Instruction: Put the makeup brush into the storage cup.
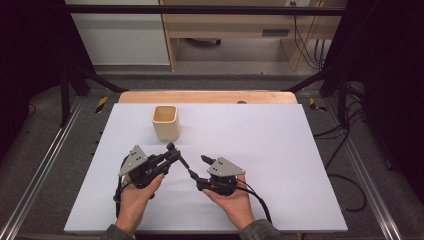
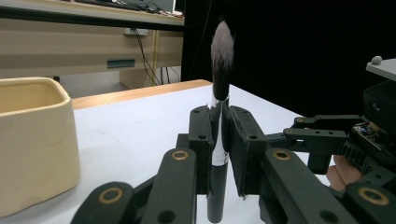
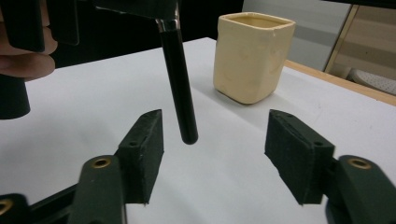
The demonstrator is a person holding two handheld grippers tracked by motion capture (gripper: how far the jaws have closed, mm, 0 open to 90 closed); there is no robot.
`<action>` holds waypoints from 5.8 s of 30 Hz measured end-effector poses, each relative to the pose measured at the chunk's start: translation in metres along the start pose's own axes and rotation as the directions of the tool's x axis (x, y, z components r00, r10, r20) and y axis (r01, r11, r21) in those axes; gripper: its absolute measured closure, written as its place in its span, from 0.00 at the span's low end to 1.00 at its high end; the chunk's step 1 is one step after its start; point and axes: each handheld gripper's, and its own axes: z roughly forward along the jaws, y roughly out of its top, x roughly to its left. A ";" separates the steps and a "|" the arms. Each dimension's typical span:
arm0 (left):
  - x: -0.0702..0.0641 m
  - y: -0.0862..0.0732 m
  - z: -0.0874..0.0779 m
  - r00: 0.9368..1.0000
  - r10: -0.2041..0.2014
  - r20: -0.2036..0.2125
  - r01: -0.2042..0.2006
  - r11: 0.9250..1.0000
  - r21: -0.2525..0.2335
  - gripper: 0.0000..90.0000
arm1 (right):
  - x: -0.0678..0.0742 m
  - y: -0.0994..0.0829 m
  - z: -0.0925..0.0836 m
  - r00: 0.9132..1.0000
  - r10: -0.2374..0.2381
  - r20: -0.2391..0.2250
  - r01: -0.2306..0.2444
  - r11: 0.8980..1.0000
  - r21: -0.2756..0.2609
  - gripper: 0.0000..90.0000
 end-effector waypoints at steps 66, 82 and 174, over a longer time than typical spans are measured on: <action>0.032 0.011 -0.035 0.985 0.031 -0.172 -0.036 0.999 -0.021 0.88 | -0.098 -0.028 -0.094 0.987 0.091 0.130 -0.111 0.982 0.154 0.05; 0.034 0.014 -0.033 0.982 0.028 -0.184 -0.030 1.000 -0.008 0.88 | -0.115 -0.042 -0.128 0.974 0.062 0.218 -0.086 0.991 0.105 0.06; 0.100 0.084 0.045 0.919 0.155 -0.363 -0.131 0.987 0.090 0.88 | -0.126 -0.057 -0.147 0.972 0.101 0.213 -0.097 0.995 -0.028 0.04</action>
